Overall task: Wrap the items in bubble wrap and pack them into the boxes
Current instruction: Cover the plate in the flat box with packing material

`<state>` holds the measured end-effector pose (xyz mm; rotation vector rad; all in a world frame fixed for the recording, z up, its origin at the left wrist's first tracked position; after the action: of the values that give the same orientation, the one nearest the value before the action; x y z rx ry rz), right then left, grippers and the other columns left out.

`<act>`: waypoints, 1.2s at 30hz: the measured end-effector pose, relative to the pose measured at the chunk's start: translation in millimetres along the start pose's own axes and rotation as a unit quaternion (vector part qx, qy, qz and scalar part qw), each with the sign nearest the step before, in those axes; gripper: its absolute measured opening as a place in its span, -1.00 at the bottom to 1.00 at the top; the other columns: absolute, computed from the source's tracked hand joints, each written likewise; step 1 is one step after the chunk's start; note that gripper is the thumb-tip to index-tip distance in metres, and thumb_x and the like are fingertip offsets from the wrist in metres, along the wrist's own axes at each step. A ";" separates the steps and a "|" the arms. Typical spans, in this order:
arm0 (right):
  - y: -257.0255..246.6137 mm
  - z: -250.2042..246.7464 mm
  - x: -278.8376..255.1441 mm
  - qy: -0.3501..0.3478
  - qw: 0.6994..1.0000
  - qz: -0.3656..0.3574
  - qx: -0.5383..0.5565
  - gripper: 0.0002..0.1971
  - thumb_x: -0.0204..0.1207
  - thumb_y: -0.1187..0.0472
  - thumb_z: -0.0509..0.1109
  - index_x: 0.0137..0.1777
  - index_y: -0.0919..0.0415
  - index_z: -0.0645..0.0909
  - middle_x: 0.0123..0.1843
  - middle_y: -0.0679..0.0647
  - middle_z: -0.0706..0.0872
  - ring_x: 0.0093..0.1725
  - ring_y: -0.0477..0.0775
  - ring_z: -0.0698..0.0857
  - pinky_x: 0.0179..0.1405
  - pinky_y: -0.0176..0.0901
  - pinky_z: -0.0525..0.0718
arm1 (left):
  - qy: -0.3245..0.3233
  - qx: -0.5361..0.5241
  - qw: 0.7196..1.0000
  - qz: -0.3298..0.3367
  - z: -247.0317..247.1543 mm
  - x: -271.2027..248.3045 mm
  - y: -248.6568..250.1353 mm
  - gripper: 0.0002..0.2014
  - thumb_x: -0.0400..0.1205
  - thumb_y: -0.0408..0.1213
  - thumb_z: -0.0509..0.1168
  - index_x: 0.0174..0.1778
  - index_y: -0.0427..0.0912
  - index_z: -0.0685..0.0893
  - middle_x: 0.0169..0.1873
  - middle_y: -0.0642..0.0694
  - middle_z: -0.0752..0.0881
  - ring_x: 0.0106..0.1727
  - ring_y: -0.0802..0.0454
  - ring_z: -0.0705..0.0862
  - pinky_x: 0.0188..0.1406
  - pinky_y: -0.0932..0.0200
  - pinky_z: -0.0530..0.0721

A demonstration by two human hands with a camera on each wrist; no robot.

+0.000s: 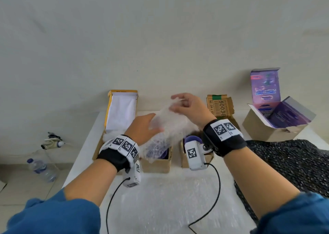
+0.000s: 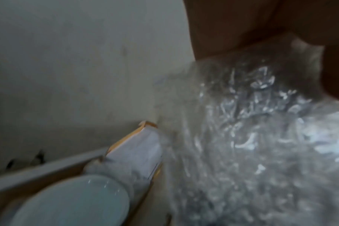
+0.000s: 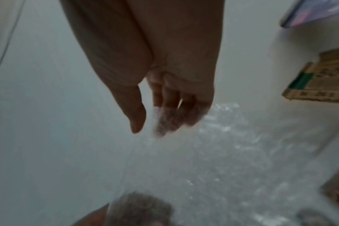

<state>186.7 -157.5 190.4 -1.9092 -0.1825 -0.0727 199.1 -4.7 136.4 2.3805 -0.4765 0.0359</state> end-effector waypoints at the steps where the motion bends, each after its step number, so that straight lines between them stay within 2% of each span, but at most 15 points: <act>1: -1.0 -1.4 7.3 0.047 0.997 -0.007 -0.052 -0.46 0.41 0.12 0.56 0.37 0.13 0.47 0.14 0.14 0.68 0.08 0.01 0.66 0.12 -0.12 0.59 | 0.018 -0.062 0.998 -0.028 -7.7 0.3 -14.6 -0.70 0.51 -0.04 0.44 0.07 -0.11 0.68 -0.09 -0.02 0.76 -0.08 0.05 0.72 -0.08 0.10 0.65; 4: 0.6 13.6 15.0 0.120 0.978 -0.010 -0.170 -0.06 0.31 -0.17 0.55 0.58 0.08 0.12 0.49 0.15 0.31 0.45 0.09 0.37 0.45 -0.01 0.41 | 0.066 -0.274 0.952 -0.118 -28.3 -3.5 -67.9 -0.86 0.53 -0.25 0.45 -0.03 -0.14 0.69 -0.14 -0.09 0.76 -0.24 0.04 0.74 -0.28 0.19 0.72; 6: 20.7 49.4 17.8 0.068 0.990 0.040 -0.121 0.06 0.28 -0.21 0.55 0.61 -0.02 -0.07 0.58 0.19 0.18 0.53 0.17 0.30 0.52 0.11 0.36 | 0.085 -0.335 0.927 -0.144 -41.1 -7.5 -99.5 -0.86 0.55 -0.29 0.42 -0.01 -0.16 0.68 -0.13 -0.09 0.75 -0.18 -0.02 0.76 -0.26 0.14 0.76; 8: 44.3 88.1 19.0 0.015 0.994 0.093 -0.053 0.08 0.31 -0.14 0.57 0.60 -0.09 -0.17 0.57 0.24 0.25 0.50 0.20 0.39 0.45 0.06 0.46 | 0.088 -0.369 0.909 -0.170 -44.7 -11.6 -130.3 -0.87 0.57 -0.27 0.39 0.02 -0.13 0.70 -0.12 -0.04 0.75 -0.15 0.05 0.75 -0.30 0.21 0.74; 11: 70.9 131.6 23.3 -0.016 0.990 0.139 0.026 0.07 0.38 0.15 0.58 0.61 -0.02 -0.20 0.42 0.24 0.45 0.31 0.13 0.57 -0.05 -0.35 0.67 | 0.110 -0.409 0.879 -0.218 -41.5 -20.1 -179.6 -0.88 0.59 -0.30 0.38 0.01 -0.06 0.70 -0.13 -0.06 0.75 -0.16 0.03 0.73 -0.31 0.24 0.67; 12: 75.9 145.1 25.0 -0.030 0.988 0.144 0.045 0.05 0.39 0.24 0.57 0.61 -0.03 -0.19 0.35 0.23 0.48 0.18 0.09 0.63 -0.20 -0.39 0.66 | 0.123 -0.412 0.871 -0.237 -40.4 -23.2 -196.0 -0.86 0.59 -0.33 0.37 0.04 -0.09 0.69 -0.13 -0.08 0.75 -0.19 0.04 0.74 -0.31 0.24 0.67; 16: 89.4 189.1 35.2 -0.071 0.990 0.123 -0.020 -0.12 0.41 0.38 0.52 0.53 -0.01 0.00 -0.09 0.04 0.49 -0.36 -0.10 0.52 -0.31 -0.35 0.59 | 0.153 -0.424 0.836 -0.314 -35.0 -38.5 -239.0 -0.56 0.60 -0.36 0.36 0.37 -0.26 0.39 -0.12 -0.12 0.70 -0.38 0.16 0.74 -0.50 0.34 0.66; 17: 91.5 198.4 38.1 -0.076 0.989 0.117 -0.045 -0.21 0.42 0.38 0.51 0.48 0.02 0.08 -0.14 0.01 0.48 -0.36 -0.10 0.51 -0.31 -0.33 0.56 | 0.151 -0.403 0.844 -0.322 -35.4 -41.5 -247.5 -0.45 0.58 -0.35 0.39 0.42 -0.24 0.29 -0.04 -0.15 0.66 -0.29 0.10 0.72 -0.44 0.31 0.66; 19: 97.5 217.0 44.4 -0.089 0.983 0.109 -0.116 -0.40 0.45 0.33 0.48 0.40 0.08 0.26 0.01 0.07 0.52 -0.17 -0.02 0.54 -0.09 -0.27 0.48 | 0.120 -0.325 0.886 -0.308 -36.7 -42.8 -260.2 -0.23 0.47 -0.35 0.49 0.48 -0.15 0.16 0.14 -0.17 0.50 -0.04 -0.02 0.64 -0.22 0.22 0.64; 21: 107.1 235.9 48.7 -0.115 0.969 0.113 -0.187 -0.52 0.50 0.30 0.43 0.38 0.15 0.37 0.28 0.14 0.46 0.09 0.04 0.53 0.08 -0.29 0.38 | 0.060 -0.215 0.936 -0.273 -35.1 -41.5 -269.4 -0.08 0.34 -0.33 0.60 0.50 -0.07 0.17 0.29 -0.15 0.37 0.22 -0.11 0.53 0.11 0.11 0.59; 23: 118.2 253.6 51.3 -0.135 0.957 0.126 -0.223 -0.53 0.53 0.32 0.38 0.42 0.20 0.40 0.41 0.16 0.37 0.29 0.12 0.50 0.28 -0.25 0.42 | 0.004 -0.122 0.961 -0.249 -30.8 -41.2 -279.0 -0.02 0.26 -0.28 0.65 0.53 -0.03 0.24 0.45 -0.13 0.20 0.42 -0.11 0.39 0.30 0.14 0.47; 26: 134.7 273.9 53.4 -0.154 0.936 0.147 -0.279 -0.52 0.55 0.29 0.37 0.46 0.29 0.38 0.50 0.22 0.23 0.44 0.24 0.41 0.52 -0.06 0.37 | -0.078 -0.045 0.970 -0.228 -17.4 -43.4 -290.1 0.06 0.20 -0.13 0.67 0.58 -0.06 0.23 0.57 -0.07 -0.09 0.58 -0.09 0.17 0.48 0.03 0.38; 29: 147.2 282.7 48.9 -0.172 0.917 0.169 -0.317 -0.43 0.49 0.14 0.47 0.42 0.31 0.37 0.60 0.29 0.01 0.54 0.32 0.27 0.57 0.01 0.31 | -0.126 0.063 0.972 -0.187 -7.2 -43.6 -293.3 0.06 0.23 0.07 0.62 0.61 -0.07 0.24 0.60 -0.05 -0.16 0.59 -0.09 0.01 0.58 -0.06 0.21; 33: 126.1 293.5 42.2 -0.183 0.882 0.029 -0.433 -0.18 0.40 -0.09 0.51 0.55 0.19 0.21 0.65 0.32 -0.19 0.62 0.42 -0.08 0.59 0.26 0.17 | -0.139 0.218 0.960 -0.104 4.8 -36.8 -286.3 -0.04 0.36 0.25 0.44 0.59 -0.14 0.25 0.65 -0.05 -0.14 0.62 -0.12 -0.04 0.58 -0.11 0.19; 36: 139.4 312.1 33.6 -0.270 0.862 0.030 -0.427 0.08 0.33 -0.12 0.55 0.66 0.18 -0.07 0.65 0.37 -0.34 0.63 0.45 -0.28 0.62 0.29 -0.02 | -0.188 0.232 0.951 -0.077 24.7 -40.6 -287.3 0.00 0.47 0.30 0.29 0.65 -0.22 0.04 0.66 -0.07 -0.20 0.66 -0.05 -0.01 0.61 0.01 0.16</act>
<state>230.3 93.0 -40.5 -2.7895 -0.5372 0.5164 258.6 190.4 -71.4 2.8965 -0.4973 -0.4295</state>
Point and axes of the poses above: each hand's wrist, its own x-axis towards the middle knuckle, its own z-axis out of the palm, y = z × x, the point moved 10 cm from there along x, towards the middle knuckle
